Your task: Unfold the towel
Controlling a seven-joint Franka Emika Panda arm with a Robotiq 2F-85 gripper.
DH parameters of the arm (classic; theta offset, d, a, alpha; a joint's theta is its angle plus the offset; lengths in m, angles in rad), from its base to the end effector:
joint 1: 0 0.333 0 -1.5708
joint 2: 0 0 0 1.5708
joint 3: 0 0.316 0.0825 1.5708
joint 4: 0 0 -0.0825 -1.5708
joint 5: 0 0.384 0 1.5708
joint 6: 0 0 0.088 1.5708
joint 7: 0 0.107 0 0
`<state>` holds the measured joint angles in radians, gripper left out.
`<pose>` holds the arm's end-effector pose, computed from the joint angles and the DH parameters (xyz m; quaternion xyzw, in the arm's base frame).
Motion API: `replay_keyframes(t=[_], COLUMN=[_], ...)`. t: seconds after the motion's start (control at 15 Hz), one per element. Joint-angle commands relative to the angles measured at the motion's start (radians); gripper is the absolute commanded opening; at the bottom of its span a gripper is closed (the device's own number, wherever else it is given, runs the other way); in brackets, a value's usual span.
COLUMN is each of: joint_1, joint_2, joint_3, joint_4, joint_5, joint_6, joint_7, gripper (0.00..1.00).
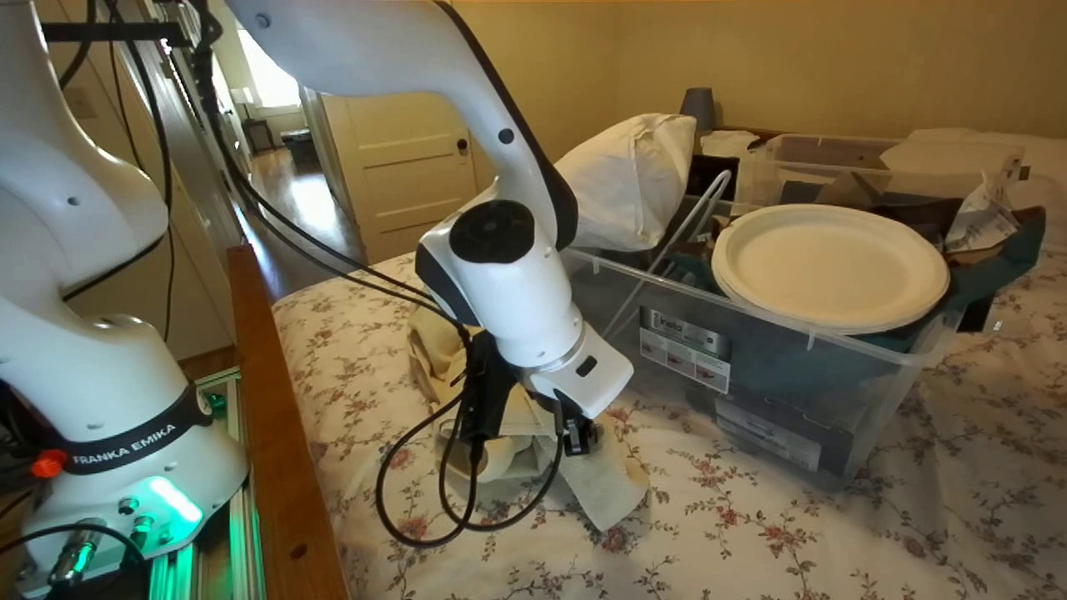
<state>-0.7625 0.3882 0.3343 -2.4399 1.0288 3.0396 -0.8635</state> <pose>0.4030 -0.2448 0.1591 -0.9378 0.3002 -0.1533 0.0835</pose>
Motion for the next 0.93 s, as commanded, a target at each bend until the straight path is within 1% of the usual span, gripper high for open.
replay_keyframes(t=[0.0,0.27,0.33,0.47,0.6,0.67,0.87], joint_1=[-0.059,-0.112,-0.133,-0.182,-0.241,-0.263,-0.311], joint_2=[-0.012,-0.038,-0.042,-0.051,-0.058,-0.061,-0.070], joint_3=[0.047,0.085,0.103,0.149,0.205,0.225,0.261], joint_4=[-0.005,-0.026,-0.023,-0.014,0.004,0.011,0.016], joint_5=[0.058,0.099,0.122,0.193,0.289,0.336,0.459], joint_6=[-0.021,-0.020,-0.024,-0.041,-0.082,-0.109,-0.188], joint_7=[-0.055,-0.075,-0.089,-0.132,-0.198,-0.231,-0.324], gripper=[0.36,0.63,0.71,0.83,0.97,1.00,1.00])
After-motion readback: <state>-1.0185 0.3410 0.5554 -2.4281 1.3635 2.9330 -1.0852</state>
